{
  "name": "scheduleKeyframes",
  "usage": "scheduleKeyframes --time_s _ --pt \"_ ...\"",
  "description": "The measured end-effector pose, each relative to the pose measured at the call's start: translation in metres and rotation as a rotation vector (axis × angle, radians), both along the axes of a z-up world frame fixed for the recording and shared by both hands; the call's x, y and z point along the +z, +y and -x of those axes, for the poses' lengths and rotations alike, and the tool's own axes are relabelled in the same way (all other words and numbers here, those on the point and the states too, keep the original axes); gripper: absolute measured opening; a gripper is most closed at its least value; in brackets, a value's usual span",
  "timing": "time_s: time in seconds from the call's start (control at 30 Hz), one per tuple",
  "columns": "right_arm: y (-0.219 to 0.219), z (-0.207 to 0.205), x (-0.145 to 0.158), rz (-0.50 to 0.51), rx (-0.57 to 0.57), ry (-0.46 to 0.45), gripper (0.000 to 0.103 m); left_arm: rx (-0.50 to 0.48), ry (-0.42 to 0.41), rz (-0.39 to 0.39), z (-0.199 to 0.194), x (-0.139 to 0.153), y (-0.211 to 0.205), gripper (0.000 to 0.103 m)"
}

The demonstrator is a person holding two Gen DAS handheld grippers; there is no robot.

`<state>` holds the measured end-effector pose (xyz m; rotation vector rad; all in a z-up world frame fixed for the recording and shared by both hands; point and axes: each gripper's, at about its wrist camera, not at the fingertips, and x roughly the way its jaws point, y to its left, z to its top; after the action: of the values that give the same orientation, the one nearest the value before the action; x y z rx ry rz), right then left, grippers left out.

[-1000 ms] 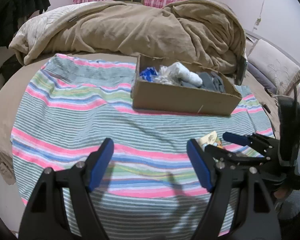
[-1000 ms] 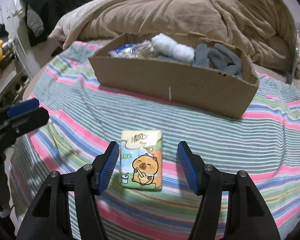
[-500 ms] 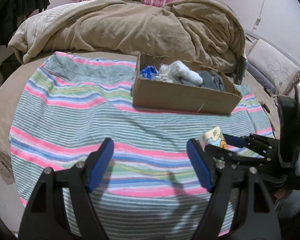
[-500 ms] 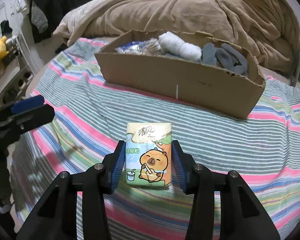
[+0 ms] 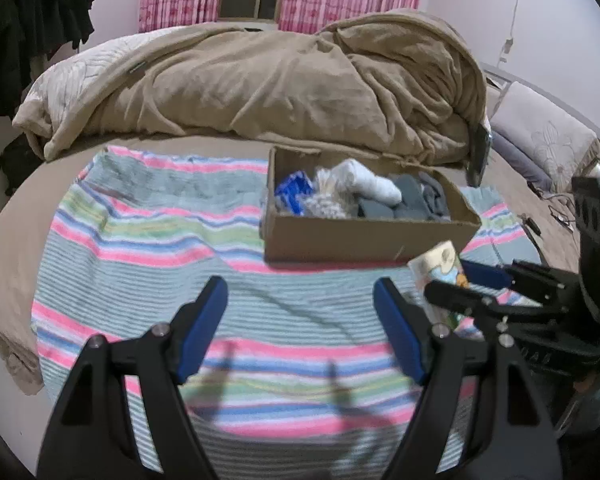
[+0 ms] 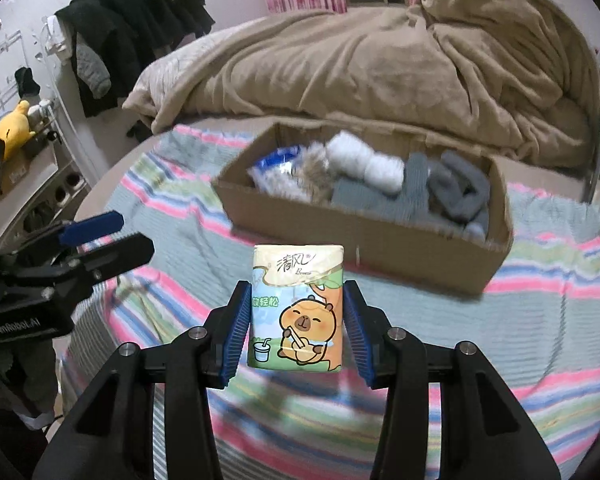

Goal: Organize objects
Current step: 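Carry the tissue pack with the right tool over the box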

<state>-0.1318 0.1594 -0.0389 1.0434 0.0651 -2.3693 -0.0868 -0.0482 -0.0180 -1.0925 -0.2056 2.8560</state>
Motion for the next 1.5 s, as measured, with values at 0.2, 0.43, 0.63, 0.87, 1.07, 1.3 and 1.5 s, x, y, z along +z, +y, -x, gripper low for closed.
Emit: scheduleKeyframes --time_s 0.2,0.43,0.63,0.87,1.07,1.3,1.5 --pt "0.002 0.017 0.020 0.017 -0.010 0.038 0.048 0.004 0.025 0.018 0.011 0.010 -0.003 0.077" --pt "0.005 0.036 0.031 0.041 -0.028 0.053 0.048 0.000 0.037 0.037 0.025 0.017 -0.009 0.077" --pt "0.004 0.052 0.037 0.063 -0.042 0.060 0.048 -0.011 0.057 0.061 0.041 0.022 -0.007 0.077" --pt "0.001 0.078 0.036 0.079 -0.069 0.054 0.048 -0.014 0.064 0.059 0.057 0.022 -0.005 0.077" --pt "-0.001 0.097 0.029 0.093 -0.105 0.044 0.048 0.004 0.062 0.036 0.069 0.015 -0.009 0.077" --pt "-0.013 0.108 0.003 0.058 -0.095 -0.010 0.048 0.008 0.040 0.028 0.079 0.002 -0.010 0.077" --pt "-0.021 0.110 -0.014 0.039 -0.088 -0.050 0.048 0.015 0.020 0.021 0.084 -0.009 -0.012 0.077"
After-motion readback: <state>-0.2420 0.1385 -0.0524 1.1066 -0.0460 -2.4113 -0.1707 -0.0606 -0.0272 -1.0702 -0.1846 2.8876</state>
